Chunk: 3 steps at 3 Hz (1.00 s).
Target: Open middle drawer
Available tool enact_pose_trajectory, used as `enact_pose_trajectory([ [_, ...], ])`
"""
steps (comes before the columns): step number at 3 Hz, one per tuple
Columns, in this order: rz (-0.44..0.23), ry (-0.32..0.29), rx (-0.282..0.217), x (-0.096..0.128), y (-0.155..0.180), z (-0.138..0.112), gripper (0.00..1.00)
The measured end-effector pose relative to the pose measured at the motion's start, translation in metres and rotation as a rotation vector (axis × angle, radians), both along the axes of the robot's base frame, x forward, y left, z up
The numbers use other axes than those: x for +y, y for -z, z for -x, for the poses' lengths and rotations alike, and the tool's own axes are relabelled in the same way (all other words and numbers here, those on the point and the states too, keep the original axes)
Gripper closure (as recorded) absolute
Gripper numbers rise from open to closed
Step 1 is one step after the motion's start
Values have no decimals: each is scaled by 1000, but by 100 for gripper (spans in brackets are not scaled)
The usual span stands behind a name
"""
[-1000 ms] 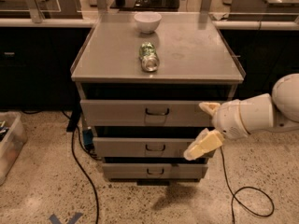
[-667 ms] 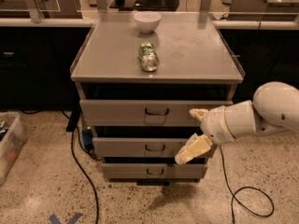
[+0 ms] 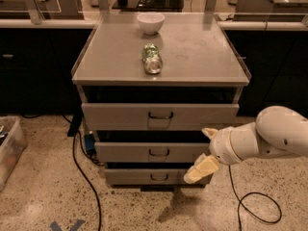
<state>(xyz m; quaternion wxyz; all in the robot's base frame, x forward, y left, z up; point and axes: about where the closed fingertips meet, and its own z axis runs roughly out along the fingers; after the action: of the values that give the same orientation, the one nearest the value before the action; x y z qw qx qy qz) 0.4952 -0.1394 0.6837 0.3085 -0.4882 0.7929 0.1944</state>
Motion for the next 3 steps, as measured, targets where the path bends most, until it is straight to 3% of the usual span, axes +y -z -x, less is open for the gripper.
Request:
enact_pose_trajectory([
  [1,28,116,-13,-45,29,-4,0],
  [2,28,116,-13,-44,29,-5,0],
  [3,72,99,-19,-35,51,-21,0],
])
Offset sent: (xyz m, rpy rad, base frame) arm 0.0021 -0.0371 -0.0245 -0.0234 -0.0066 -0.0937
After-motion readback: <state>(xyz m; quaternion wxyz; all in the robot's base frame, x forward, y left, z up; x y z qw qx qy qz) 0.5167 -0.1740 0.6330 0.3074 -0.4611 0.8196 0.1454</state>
